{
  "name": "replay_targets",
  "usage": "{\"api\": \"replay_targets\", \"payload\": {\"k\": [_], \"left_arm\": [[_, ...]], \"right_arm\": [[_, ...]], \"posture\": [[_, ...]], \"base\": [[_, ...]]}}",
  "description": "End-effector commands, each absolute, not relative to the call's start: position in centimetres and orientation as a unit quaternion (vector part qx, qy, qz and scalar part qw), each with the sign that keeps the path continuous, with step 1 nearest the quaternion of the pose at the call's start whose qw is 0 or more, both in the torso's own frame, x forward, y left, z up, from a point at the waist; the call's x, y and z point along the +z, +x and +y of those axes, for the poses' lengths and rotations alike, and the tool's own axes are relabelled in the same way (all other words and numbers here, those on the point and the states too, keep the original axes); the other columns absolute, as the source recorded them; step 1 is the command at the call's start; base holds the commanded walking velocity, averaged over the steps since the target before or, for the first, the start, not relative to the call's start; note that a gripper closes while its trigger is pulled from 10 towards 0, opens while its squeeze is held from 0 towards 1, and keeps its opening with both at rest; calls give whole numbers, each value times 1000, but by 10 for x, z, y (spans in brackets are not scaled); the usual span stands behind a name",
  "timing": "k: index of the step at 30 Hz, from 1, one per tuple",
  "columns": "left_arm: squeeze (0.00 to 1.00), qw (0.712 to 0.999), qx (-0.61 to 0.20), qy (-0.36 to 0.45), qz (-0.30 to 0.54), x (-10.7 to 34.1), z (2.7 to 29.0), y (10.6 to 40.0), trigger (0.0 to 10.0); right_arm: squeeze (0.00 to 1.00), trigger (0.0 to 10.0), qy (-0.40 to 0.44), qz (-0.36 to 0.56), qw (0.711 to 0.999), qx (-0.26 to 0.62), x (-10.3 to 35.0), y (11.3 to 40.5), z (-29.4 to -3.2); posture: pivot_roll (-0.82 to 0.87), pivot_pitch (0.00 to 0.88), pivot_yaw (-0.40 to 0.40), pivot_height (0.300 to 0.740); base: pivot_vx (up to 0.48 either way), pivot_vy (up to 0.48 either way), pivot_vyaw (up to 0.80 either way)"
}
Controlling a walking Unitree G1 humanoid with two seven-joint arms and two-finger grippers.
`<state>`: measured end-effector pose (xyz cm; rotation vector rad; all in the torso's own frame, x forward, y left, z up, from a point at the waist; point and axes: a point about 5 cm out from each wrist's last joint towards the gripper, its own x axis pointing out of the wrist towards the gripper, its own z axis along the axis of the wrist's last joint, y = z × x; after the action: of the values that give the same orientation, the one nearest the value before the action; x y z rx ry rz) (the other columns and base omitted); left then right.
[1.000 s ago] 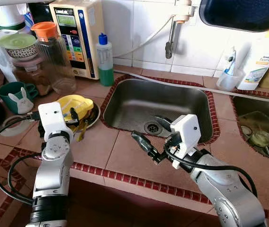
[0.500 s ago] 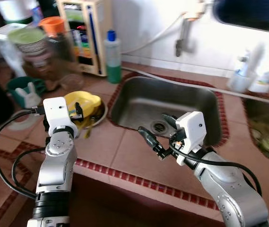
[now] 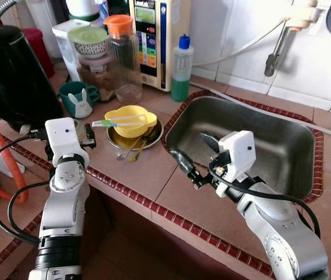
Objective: Kitchen organization
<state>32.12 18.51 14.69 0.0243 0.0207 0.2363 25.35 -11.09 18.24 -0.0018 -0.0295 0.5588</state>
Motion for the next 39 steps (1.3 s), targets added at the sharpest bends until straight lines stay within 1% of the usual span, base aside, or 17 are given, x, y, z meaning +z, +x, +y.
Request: {"api": "replay_targets", "payload": {"k": [1, 10, 12, 15, 16, 20, 24, 27, 29, 35, 39], "left_arm": [[0, 995, 90, 29, -9, 151, 178, 324, 10000], [0, 997, 69, 18, -23, 156, 168, 325, 10000], [0, 997, 69, 16, -25, 157, 169, 327, 10000], [0, 996, 78, 15, -28, 160, 173, 333, 10000], [0, 995, 93, 16, -32, 163, 181, 340, 10000], [0, 993, 120, 3, -21, 166, 193, 353, 10000], [0, 988, 148, -31, -10, 167, 199, 359, 10000], [0, 985, 167, -37, -7, 166, 202, 363, 10000], [0, 980, 194, -42, -3, 165, 207, 363, 10000], [0, 978, 197, -67, 13, 159, 207, 364, 10000], [0, 974, 198, -110, 30, 156, 207, 368, 10000]], "right_arm": [[0, 10000, 0, -24, 965, 263, 187, 257, -114], [0, 10000, -1, -24, 965, 261, 187, 257, -114], [0, 10000, 1, -25, 966, 257, 187, 257, -113], [0, 10000, 1, -29, 968, 250, 188, 257, -114], [0, 10000, 2, -33, 968, 247, 189, 258, -115], [0, 10000, 3, -38, 968, 248, 191, 257, -116], [0, 10000, 2, -40, 968, 248, 191, 257, -116], [0, 10000, 1, -41, 968, 247, 191, 256, -116], [0, 10000, 1, -41, 968, 248, 191, 255, -116], [0, 10000, 0, -41, 967, 250, 191, 255, -115], [0, 10000, -2, -43, 966, 253, 191, 254, -115]], "posture": [[87, 0, 18, 740], [83, 0, 19, 740], [83, 0, 20, 740], [78, 0, 20, 740], [76, 0, 18, 740], [72, 0, 18, 740], [71, 0, 18, 740], [68, 0, 19, 740], [66, 0, 21, 740], [65, 0, 19, 740], [65, 0, 19, 740]], "base": [[0, 0, 0], [0, 0, 0], [0, 0, -738], [0, 0, -733], [0, 0, 0], [0, 0, 0], [0, 0, 0], [0, 0, 0], [0, 0, 0], [0, 0, 0], [0, 0, 0]]}}
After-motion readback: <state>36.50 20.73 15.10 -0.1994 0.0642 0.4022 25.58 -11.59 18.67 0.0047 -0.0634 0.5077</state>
